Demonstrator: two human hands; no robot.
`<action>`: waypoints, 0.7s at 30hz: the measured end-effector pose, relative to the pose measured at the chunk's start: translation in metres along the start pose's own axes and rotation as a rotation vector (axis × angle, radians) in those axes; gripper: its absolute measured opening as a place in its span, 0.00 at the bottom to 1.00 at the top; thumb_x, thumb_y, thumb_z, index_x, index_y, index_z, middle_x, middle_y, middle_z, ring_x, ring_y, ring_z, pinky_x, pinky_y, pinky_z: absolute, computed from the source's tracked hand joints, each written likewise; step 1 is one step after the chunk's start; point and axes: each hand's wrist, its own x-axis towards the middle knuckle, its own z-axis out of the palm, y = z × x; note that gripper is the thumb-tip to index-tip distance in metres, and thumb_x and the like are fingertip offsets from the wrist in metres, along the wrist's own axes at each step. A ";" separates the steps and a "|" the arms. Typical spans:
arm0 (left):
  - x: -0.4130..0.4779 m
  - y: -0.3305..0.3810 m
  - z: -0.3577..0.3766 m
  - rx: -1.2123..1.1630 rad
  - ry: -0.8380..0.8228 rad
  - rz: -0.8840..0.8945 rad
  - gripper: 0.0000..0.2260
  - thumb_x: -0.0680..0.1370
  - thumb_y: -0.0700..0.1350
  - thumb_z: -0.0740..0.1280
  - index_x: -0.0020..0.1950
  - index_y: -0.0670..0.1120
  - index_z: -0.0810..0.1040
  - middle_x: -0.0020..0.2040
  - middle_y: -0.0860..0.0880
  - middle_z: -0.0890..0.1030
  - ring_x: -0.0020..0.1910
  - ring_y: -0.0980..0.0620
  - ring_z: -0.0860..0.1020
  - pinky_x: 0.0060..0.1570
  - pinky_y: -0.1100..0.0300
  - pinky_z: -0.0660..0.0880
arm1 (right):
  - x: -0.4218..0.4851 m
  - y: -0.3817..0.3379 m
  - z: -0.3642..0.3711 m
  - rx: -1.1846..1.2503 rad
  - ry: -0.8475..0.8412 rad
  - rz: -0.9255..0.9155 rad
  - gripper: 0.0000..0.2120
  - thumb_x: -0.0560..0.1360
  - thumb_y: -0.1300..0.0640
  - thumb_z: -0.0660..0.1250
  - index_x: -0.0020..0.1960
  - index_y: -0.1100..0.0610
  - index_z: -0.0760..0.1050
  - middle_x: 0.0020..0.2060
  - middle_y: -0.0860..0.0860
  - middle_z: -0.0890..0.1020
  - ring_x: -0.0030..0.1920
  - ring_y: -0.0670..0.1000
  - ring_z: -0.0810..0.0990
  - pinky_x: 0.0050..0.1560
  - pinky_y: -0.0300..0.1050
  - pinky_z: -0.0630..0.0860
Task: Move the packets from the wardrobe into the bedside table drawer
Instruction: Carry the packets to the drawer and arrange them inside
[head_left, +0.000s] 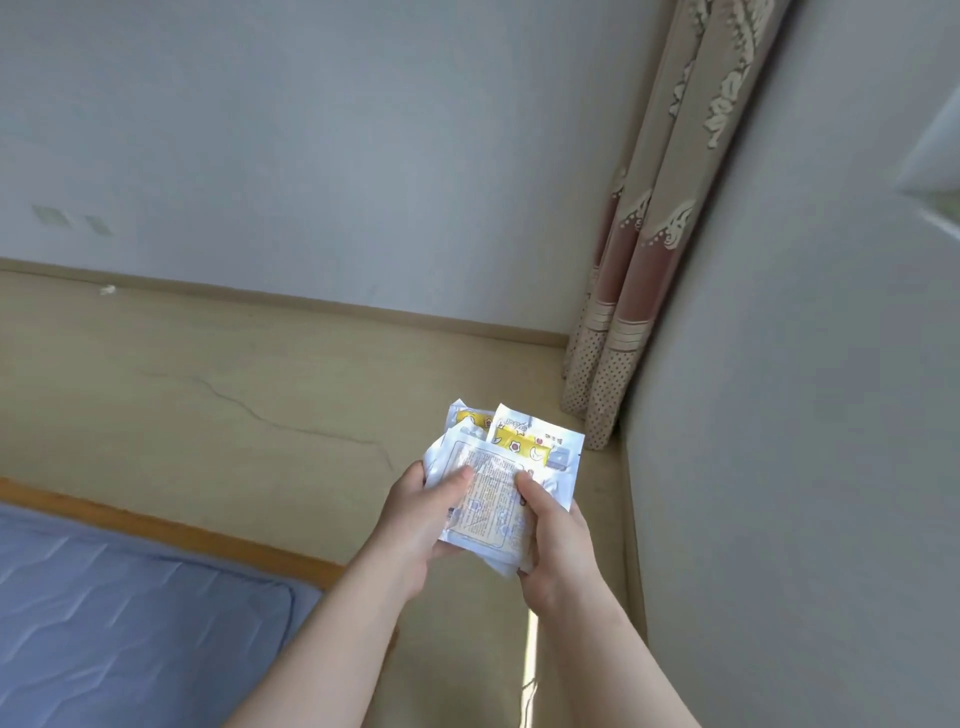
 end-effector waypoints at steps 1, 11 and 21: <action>0.012 0.010 0.011 -0.007 0.009 0.007 0.03 0.78 0.43 0.65 0.52 0.49 0.76 0.46 0.49 0.83 0.43 0.50 0.81 0.38 0.57 0.77 | 0.015 -0.015 0.002 0.007 -0.017 0.000 0.09 0.75 0.59 0.68 0.55 0.53 0.78 0.48 0.54 0.85 0.51 0.58 0.83 0.55 0.60 0.78; 0.149 0.083 0.038 -0.073 0.099 0.016 0.04 0.78 0.43 0.66 0.52 0.49 0.76 0.48 0.48 0.82 0.45 0.49 0.81 0.42 0.55 0.78 | 0.151 -0.087 0.066 -0.055 -0.070 0.054 0.06 0.75 0.60 0.67 0.52 0.54 0.78 0.47 0.54 0.85 0.48 0.57 0.83 0.45 0.50 0.79; 0.327 0.219 -0.010 -0.165 0.156 0.132 0.07 0.79 0.43 0.64 0.56 0.47 0.76 0.49 0.47 0.83 0.44 0.49 0.82 0.37 0.57 0.78 | 0.312 -0.154 0.237 -0.165 -0.169 0.055 0.05 0.75 0.60 0.67 0.50 0.54 0.77 0.45 0.54 0.85 0.45 0.56 0.83 0.41 0.47 0.79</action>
